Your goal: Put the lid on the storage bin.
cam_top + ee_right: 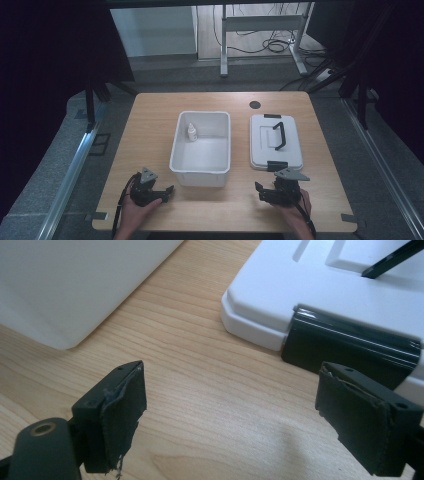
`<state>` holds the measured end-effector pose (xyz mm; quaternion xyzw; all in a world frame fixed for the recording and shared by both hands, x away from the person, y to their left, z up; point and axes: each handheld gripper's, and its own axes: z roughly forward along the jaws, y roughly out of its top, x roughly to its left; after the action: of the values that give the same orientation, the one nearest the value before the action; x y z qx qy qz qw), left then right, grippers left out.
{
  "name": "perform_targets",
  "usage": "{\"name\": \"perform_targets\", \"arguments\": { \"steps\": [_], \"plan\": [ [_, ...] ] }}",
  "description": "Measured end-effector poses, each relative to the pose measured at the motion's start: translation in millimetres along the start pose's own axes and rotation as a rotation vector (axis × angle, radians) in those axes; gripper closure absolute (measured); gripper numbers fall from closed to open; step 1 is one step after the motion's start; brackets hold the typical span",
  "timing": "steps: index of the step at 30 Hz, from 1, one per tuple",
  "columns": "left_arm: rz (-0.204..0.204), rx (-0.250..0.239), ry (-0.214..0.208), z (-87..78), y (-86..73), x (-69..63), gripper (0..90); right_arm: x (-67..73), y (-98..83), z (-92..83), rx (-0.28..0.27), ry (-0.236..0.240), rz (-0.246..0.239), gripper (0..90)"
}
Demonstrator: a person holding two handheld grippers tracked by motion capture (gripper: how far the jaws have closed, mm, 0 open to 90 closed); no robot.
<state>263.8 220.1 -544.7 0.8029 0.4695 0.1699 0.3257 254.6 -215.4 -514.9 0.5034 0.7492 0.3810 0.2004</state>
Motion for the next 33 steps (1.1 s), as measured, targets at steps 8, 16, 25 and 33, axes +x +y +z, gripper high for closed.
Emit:
{"name": "perform_targets", "arguments": {
  "steps": [8, 16, 25, 33],
  "plan": [
    [0.0, 0.0, 0.0, 0.1, 0.1, 0.0, 12.4, 0.5, 1.0, 0.3, -0.002, -0.006, -0.003, 15.1],
    [0.001, 0.0, 0.0, 0.0, 0.0, 0.1, 12.4, 0.7, 4.4, -2.3, -0.025, -0.018, -0.004, 16.8],
    [0.001, 0.001, 0.0, -0.3, -0.2, -0.2, 12.6, 1.3, 10.7, -6.9, -0.038, -0.029, 0.001, 18.8],
    [0.001, 0.001, 0.001, -0.6, -0.5, -0.4, 12.7, -5.8, 18.9, -12.6, -0.043, -0.04, 0.03, 22.8]
  ]
}}
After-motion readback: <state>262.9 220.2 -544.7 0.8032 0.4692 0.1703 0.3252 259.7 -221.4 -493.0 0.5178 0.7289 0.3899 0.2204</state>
